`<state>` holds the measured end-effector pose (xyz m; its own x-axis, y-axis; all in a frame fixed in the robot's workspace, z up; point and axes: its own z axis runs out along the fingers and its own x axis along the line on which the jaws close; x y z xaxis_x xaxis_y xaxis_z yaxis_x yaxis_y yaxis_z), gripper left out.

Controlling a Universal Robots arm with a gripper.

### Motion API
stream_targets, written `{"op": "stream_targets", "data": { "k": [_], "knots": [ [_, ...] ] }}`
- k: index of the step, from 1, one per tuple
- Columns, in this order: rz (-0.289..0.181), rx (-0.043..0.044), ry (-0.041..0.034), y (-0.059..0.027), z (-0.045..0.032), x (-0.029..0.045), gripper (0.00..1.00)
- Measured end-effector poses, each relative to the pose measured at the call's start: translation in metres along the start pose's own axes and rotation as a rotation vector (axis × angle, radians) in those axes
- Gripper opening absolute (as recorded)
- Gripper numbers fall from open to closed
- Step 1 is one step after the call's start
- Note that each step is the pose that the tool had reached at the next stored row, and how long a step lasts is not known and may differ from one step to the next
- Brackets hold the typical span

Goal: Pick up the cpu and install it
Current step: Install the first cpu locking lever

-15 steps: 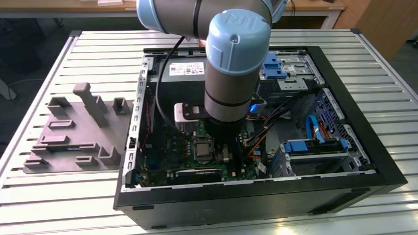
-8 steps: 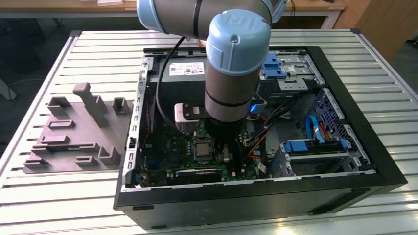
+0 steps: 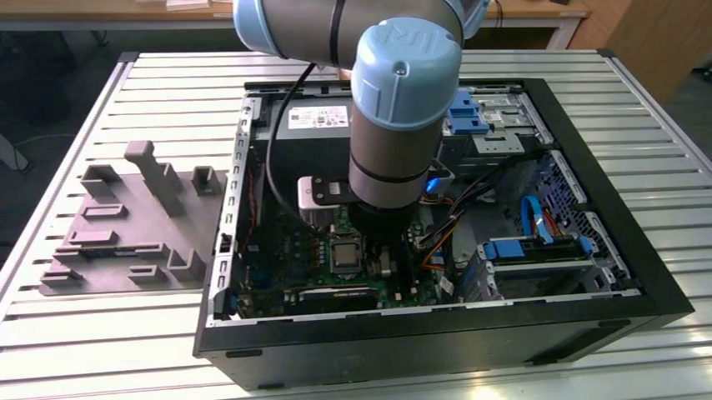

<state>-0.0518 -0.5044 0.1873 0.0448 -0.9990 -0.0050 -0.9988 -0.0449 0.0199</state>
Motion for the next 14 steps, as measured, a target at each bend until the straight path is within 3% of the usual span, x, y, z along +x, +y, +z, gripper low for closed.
{"op": "stream_targets", "data": {
  "k": [7, 14],
  "knots": [
    [0.0, 0.0006, -0.0011, 0.0004, -0.0039, -0.0001, 0.11],
    [0.0, 0.0, -0.0004, 0.0008, -0.0203, 0.0, 0.11]
  ]
}}
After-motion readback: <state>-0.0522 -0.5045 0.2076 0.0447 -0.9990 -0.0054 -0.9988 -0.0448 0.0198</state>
